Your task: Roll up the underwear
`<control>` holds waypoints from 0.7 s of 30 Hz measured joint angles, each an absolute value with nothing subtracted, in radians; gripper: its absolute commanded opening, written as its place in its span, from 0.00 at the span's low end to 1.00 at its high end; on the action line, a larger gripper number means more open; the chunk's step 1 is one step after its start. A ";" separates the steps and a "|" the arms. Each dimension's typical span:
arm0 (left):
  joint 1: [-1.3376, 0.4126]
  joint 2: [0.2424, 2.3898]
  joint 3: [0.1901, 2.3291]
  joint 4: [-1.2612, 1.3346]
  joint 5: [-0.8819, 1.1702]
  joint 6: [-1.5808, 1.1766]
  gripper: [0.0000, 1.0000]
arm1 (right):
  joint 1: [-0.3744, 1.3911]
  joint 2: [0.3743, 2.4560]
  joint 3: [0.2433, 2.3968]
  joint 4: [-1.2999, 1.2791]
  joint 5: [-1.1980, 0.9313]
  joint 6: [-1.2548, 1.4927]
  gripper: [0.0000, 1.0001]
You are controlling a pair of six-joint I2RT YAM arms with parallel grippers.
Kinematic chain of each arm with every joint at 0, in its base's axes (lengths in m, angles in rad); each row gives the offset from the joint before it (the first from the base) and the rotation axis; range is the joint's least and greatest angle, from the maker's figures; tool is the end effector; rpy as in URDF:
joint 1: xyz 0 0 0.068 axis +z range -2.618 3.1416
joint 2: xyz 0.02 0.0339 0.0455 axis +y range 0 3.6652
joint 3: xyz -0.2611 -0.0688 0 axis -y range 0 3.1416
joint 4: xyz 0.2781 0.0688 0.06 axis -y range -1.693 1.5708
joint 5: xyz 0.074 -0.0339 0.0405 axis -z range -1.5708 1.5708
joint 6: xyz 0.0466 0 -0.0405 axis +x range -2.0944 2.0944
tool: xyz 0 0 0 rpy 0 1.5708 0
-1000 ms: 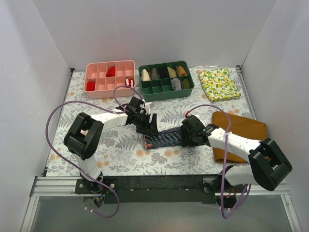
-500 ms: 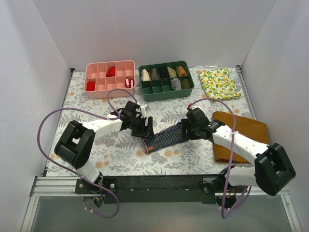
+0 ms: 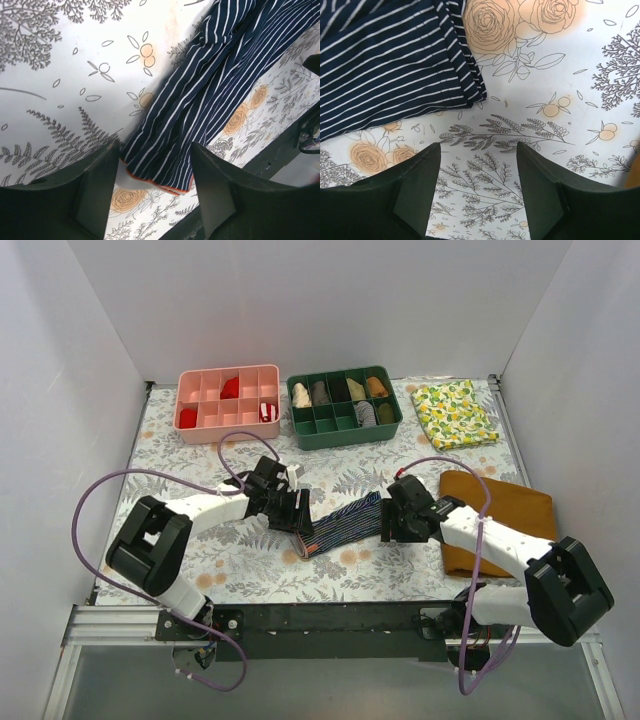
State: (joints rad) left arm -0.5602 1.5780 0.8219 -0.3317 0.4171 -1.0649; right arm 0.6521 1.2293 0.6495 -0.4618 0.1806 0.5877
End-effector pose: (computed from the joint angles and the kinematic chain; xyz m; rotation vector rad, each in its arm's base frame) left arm 0.2607 -0.1858 0.1242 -0.5889 2.9011 -0.9589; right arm 0.2106 0.1503 0.1539 -0.0200 2.6011 0.2177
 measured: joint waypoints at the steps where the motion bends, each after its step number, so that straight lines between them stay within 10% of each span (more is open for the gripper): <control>1: -0.560 1.567 0.813 -0.332 0.413 -1.067 0.53 | 0.652 1.244 0.649 -0.460 0.180 0.589 0.70; 21: -0.560 1.424 0.727 -0.361 0.387 -1.116 0.62 | 0.648 1.516 0.811 -0.364 0.208 0.510 0.70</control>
State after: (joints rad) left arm -0.5602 1.4242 0.7269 -0.3611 0.3866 -1.1164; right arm 0.6479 1.5158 0.8108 -0.3637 0.2077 0.5102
